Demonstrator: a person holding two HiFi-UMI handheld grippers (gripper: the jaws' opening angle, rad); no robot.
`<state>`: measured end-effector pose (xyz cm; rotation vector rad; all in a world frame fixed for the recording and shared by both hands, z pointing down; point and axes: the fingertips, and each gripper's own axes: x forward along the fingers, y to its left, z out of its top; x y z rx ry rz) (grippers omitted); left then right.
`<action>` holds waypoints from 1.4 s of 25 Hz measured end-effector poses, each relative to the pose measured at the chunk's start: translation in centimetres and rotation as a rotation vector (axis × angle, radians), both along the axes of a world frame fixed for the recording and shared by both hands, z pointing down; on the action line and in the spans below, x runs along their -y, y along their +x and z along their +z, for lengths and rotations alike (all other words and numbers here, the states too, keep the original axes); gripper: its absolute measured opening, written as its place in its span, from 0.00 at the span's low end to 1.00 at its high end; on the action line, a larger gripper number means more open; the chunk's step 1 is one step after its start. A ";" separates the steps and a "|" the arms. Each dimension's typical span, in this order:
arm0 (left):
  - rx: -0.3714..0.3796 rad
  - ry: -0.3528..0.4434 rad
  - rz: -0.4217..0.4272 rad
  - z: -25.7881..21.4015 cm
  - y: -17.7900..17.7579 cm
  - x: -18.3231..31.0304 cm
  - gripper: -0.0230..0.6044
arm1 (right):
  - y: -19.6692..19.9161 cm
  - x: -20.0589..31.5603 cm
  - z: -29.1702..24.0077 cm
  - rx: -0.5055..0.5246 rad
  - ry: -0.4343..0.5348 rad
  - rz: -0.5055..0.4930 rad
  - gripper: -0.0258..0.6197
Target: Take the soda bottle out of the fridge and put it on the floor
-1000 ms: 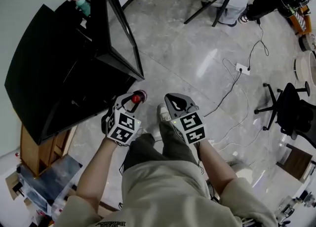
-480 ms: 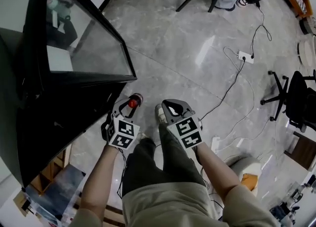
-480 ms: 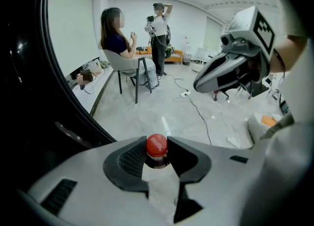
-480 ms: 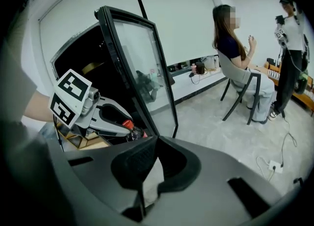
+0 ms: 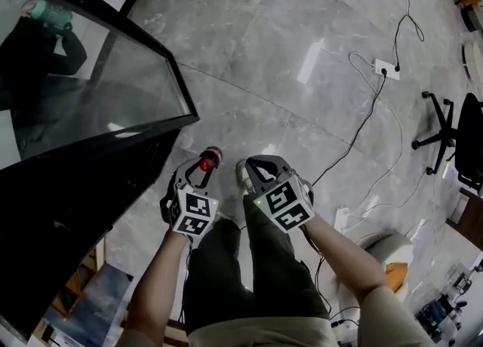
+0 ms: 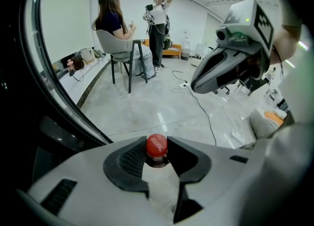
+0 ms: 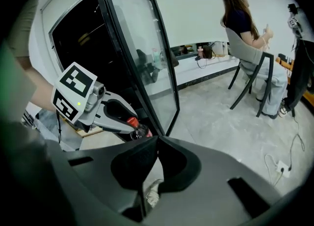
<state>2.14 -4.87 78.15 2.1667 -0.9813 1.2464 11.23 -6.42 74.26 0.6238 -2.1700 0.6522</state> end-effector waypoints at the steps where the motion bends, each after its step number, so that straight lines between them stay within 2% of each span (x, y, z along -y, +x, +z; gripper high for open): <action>1: 0.002 -0.001 0.007 1.4 0.2 -0.1 0.24 | 0.2 -0.3 1.4 -0.002 -0.009 0.001 0.03; 9: 0.018 -0.039 0.039 12.8 1.2 -1.6 0.24 | 1.5 -3.2 12.5 -0.014 -0.102 0.059 0.03; 14: 0.064 -0.066 0.065 18.6 1.3 -2.2 0.24 | 1.4 -4.7 17.3 -0.018 -0.123 0.024 0.03; 17: 0.064 -0.077 0.082 21.5 1.6 -3.1 0.24 | 1.5 -5.7 19.7 -0.025 -0.136 0.026 0.03; 23: 0.073 -0.078 0.087 27.1 1.6 -4.4 0.24 | 1.3 -6.3 23.5 -0.009 -0.156 0.086 0.03; 27: 0.080 -0.090 0.099 30.1 1.5 -5.1 0.24 | 1.5 -6.2 25.6 -0.040 -0.124 0.064 0.03; 35: 0.136 -0.124 0.114 34.1 0.6 -6.7 0.24 | 0.6 -7.0 27.5 -0.044 -0.133 0.005 0.03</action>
